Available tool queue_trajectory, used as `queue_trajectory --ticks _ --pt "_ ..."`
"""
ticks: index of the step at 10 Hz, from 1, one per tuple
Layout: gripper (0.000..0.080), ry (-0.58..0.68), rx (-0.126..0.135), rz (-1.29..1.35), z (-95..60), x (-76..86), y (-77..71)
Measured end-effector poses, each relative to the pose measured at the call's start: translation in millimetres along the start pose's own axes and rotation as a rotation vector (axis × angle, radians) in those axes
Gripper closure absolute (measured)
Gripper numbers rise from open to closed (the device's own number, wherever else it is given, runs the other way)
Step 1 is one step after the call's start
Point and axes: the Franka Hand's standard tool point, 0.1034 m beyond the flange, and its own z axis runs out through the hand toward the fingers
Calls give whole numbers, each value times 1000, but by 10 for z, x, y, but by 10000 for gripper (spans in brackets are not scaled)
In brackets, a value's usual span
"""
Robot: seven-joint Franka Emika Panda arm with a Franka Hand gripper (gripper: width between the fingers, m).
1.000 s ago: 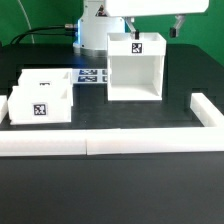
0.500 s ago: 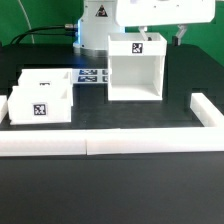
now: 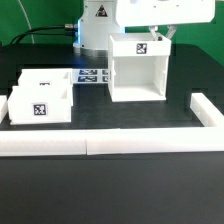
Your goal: Assemble drawer
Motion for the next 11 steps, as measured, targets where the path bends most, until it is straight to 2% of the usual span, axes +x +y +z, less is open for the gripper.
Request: queue_trajectory --ticks 8,9,11 --pt "762 0 0 0 0 0 0" --pt "762 -1 1 -15 -3 27 13" --pt "762 2 7 -26 -31 256 68"
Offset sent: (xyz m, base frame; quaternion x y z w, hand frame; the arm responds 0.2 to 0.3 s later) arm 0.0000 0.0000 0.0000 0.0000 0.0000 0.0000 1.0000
